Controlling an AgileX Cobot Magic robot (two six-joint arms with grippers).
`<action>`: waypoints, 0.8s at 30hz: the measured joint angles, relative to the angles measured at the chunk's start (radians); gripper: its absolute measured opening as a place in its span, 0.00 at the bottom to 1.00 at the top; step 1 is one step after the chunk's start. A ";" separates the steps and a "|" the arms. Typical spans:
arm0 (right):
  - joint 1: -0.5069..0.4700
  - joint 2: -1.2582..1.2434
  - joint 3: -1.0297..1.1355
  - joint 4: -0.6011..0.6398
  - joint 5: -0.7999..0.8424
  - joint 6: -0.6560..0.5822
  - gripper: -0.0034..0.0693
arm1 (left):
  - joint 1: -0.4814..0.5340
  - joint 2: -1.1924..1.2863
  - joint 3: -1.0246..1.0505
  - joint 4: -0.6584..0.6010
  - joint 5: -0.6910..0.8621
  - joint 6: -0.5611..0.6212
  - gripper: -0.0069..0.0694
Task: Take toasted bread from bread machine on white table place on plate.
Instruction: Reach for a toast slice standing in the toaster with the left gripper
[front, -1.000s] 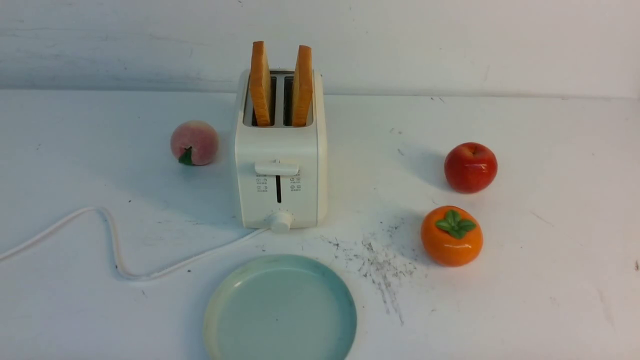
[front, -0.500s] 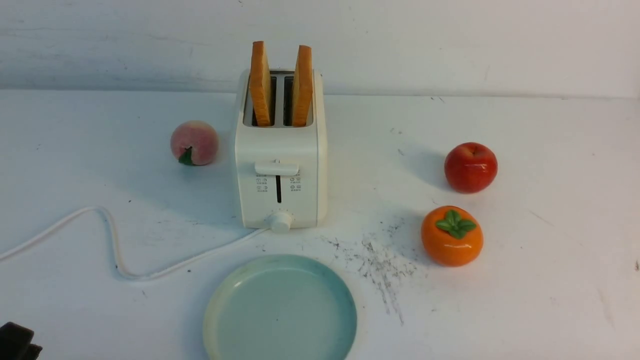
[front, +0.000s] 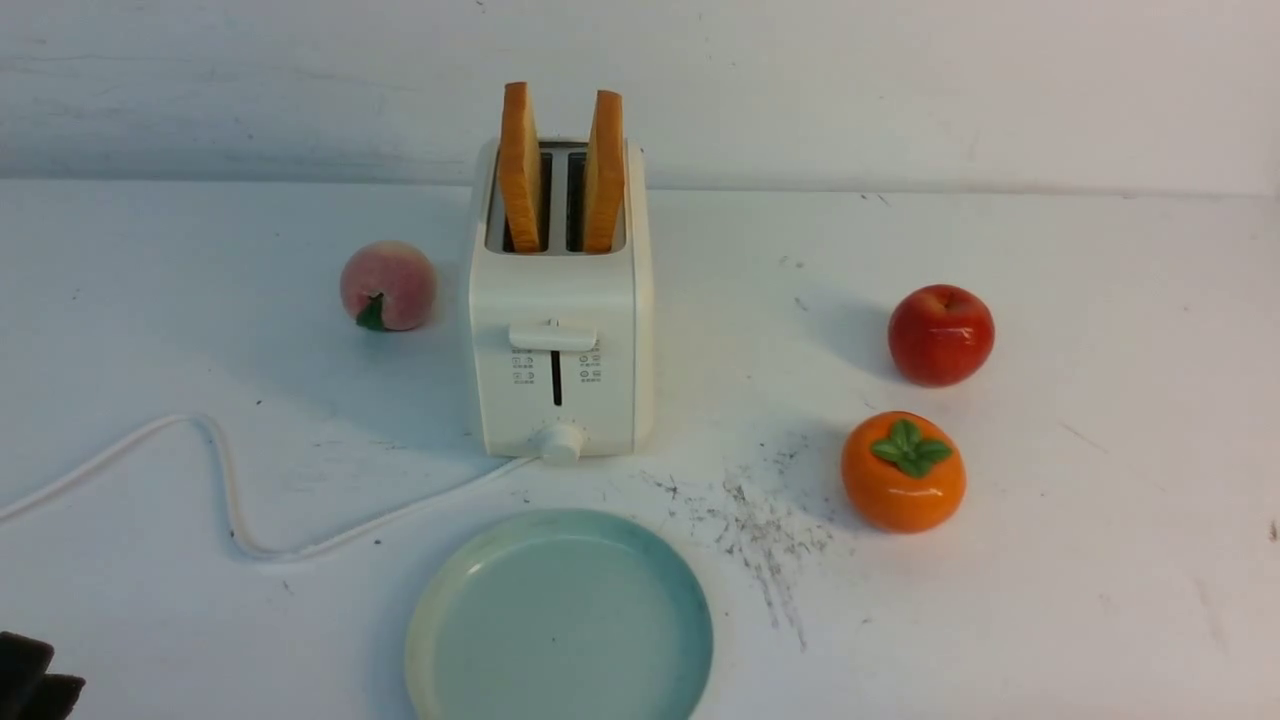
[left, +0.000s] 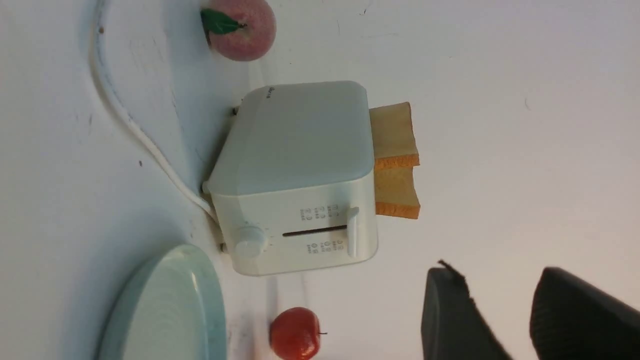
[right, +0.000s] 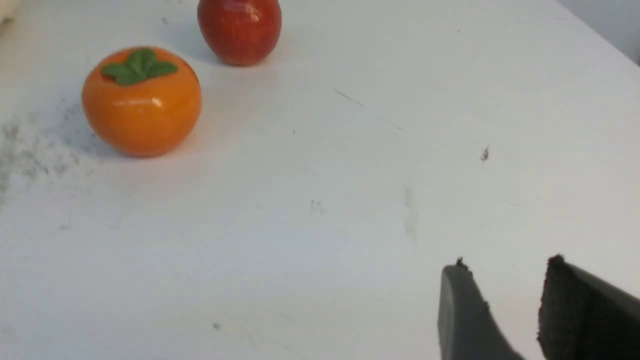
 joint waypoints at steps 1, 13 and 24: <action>0.000 0.000 0.000 0.013 0.000 0.013 0.38 | 0.000 0.000 0.000 -0.005 -0.002 0.000 0.40; 0.000 0.000 0.001 0.615 -0.145 0.566 0.38 | 0.000 0.025 -0.187 -0.034 0.099 0.155 0.10; 0.000 0.017 -0.118 0.514 -0.441 0.290 0.15 | 0.000 0.502 -0.533 -0.001 0.442 0.363 0.07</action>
